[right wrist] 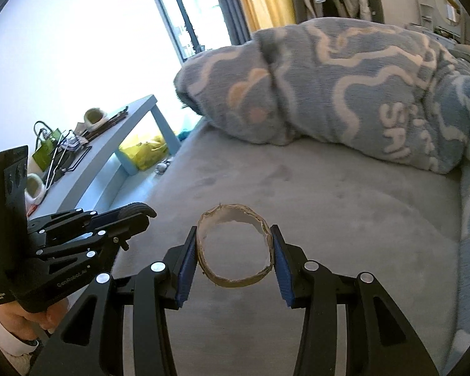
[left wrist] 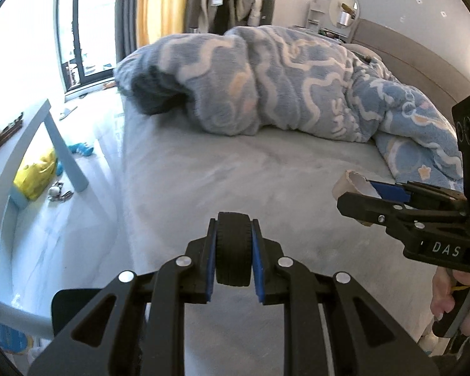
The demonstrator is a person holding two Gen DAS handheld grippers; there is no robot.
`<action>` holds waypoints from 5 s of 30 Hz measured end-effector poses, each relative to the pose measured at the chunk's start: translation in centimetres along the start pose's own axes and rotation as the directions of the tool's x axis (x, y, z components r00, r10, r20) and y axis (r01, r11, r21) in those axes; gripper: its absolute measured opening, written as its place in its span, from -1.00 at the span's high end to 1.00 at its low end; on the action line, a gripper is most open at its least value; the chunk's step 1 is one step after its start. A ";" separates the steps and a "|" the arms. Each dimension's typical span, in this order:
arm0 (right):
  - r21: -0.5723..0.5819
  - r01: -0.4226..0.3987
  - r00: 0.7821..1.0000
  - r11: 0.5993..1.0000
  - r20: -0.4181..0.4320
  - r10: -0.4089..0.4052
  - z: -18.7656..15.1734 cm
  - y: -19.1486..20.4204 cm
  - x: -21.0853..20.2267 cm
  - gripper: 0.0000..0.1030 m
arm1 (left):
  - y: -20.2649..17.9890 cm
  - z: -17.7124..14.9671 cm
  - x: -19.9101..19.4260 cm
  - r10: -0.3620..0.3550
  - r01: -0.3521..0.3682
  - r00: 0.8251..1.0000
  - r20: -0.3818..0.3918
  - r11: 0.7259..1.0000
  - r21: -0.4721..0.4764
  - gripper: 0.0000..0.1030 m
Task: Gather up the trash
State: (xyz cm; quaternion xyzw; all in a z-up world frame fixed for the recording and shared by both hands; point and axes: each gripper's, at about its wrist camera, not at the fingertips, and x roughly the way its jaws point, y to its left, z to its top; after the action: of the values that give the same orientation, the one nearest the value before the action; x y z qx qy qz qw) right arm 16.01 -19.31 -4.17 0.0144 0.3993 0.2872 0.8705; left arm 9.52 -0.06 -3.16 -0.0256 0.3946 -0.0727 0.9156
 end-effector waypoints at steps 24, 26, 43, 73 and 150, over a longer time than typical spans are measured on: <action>-0.156 -0.145 0.989 0.977 -0.035 0.142 0.5 15.4 5.2 0.13 | 13.7 -5.5 -5.0 0.153 -0.156 0.988 -0.035 0.979 -0.132 0.58; -0.163 -0.164 0.986 0.973 -0.044 0.159 0.4 16.5 5.7 0.13 | 15.0 -6.4 -4.9 0.162 -0.169 0.985 -0.057 0.975 -0.143 0.58; -0.225 -0.230 0.969 0.947 -0.147 0.201 -1.3 24.1 11.6 0.13 | 22.6 -13.2 -3.0 0.131 -0.195 0.958 -0.255 0.950 -0.244 0.58; -0.255 -0.214 0.931 0.943 -0.344 0.118 -6.4 28.0 20.4 0.12 | 25.9 -12.7 -9.2 0.163 -0.190 0.980 -0.114 0.941 -0.281 -0.05; 0.013 0.293 0.892 0.956 0.355 -0.278 -16.6 9.1 -23.8 -0.94 | 7.8 -15.3 -26.2 0.349 -0.312 0.897 0.270 0.935 -0.171 -0.94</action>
State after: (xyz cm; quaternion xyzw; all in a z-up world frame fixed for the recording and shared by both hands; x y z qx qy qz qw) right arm -12.40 -27.32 3.20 -0.0111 0.2282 0.1571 0.9608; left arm -18.45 11.81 4.37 -0.0253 0.2554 0.1132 0.9599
